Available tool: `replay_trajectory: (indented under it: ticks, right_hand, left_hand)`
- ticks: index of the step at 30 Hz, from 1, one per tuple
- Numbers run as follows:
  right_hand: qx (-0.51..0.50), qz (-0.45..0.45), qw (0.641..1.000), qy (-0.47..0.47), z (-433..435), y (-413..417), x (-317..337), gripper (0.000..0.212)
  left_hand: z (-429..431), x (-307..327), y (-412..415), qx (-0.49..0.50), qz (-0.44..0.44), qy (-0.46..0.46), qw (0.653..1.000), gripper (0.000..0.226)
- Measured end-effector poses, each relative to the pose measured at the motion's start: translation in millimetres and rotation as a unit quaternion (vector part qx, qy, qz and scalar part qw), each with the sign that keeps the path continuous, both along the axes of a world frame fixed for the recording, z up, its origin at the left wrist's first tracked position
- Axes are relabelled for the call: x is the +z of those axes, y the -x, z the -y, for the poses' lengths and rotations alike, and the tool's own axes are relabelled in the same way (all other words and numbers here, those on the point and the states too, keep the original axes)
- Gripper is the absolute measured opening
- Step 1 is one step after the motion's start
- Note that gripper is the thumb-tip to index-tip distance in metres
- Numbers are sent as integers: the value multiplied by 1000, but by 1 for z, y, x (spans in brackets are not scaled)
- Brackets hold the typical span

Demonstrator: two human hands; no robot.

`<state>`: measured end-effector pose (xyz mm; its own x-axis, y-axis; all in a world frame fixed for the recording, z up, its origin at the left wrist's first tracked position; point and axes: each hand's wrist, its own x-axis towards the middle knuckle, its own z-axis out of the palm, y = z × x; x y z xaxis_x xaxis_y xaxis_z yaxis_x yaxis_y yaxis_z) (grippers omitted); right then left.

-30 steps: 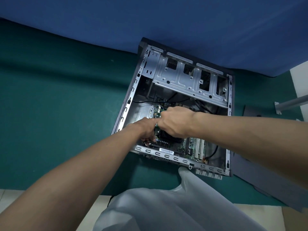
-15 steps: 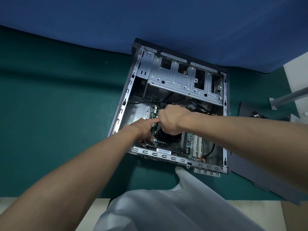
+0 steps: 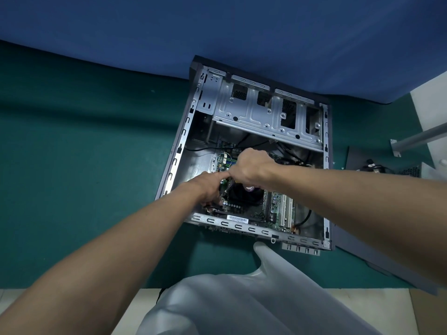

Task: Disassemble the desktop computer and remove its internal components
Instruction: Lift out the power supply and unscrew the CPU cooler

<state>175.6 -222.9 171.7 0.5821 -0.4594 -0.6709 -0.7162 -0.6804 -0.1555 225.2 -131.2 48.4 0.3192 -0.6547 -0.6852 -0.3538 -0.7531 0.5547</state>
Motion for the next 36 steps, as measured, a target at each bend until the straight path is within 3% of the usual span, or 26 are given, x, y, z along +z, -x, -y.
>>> replay_trajectory:
  ticks: [2, 3, 6, 8, 10, 12, 13, 15, 17, 20, 24, 26, 29, 31, 33, 35, 36]
  right_hand:
    - [-77, -44, 994, -64, -1, -3, 2, 22]
    - [-60, -62, 993, -76, -2, -4, 4, 21]
    - [170, -59, 984, 15, -5, -3, 11, 14]
    - [335, -45, 938, 80, -9, 0, 17, 14]
    - [482, -16, 867, 123, -15, 4, 21, 23]
    - [575, 12, 806, 135, -21, 4, 18, 29]
    - [583, 20, 802, 130, -24, 4, 16, 28]
    - [519, 41, 847, 105, -24, 1, 14, 19]
    - [405, 53, 910, 75, -16, 0, 12, 14]
    - [175, 49, 983, 24, -4, 2, 7, 32]
    - [-98, -12, 994, -45, 2, -2, 3, 26]
    - [-137, -79, 981, -112, 2, -2, 5, 22]
    - [23, -66, 997, -25, 3, -1, 3, 16]
    - [177, -34, 982, 51, 1, 4, 8, 10]
    - [371, -9, 924, 98, -3, 11, 14, 18]
    - [553, 21, 823, 125, -9, 17, 13, 30]
    - [599, 27, 791, 125, -12, 17, 13, 34]
  left_hand:
    - [0, -1, 0, 4, 0, 5, 1000, 84]
    - [1, -3, -1, 6, 1, 9, 1000, 82]
    - [1, -5, 0, 13, 1, 6, 1000, 64]
    - [0, -8, 0, 13, 13, -9, 1000, 47]
    - [0, -12, 0, 26, 14, -16, 999, 30]
    - [5, -16, 2, 65, -24, 6, 998, 22]
    - [8, -17, 2, 89, -39, 27, 995, 22]
    - [11, -15, 3, 124, -48, 70, 989, 24]
    - [6, -10, 2, 59, -14, 32, 998, 29]
    - [-2, -3, -1, 8, 22, -21, 1000, 48]
    - [0, 0, 1, 1, 1, -1, 1000, 90]
    - [0, 1, 0, 13, -5, 4, 1000, 94]
    - [-1, -2, 1, 16, -6, 7, 1000, 94]
    - [-1, -2, 1, 19, -2, 7, 1000, 90]
    - [0, -3, 0, 9, 13, 1, 1000, 72]
    - [0, -5, 1, -5, 28, -8, 1000, 38]
    - [0, -7, 1, 4, 23, -9, 1000, 23]
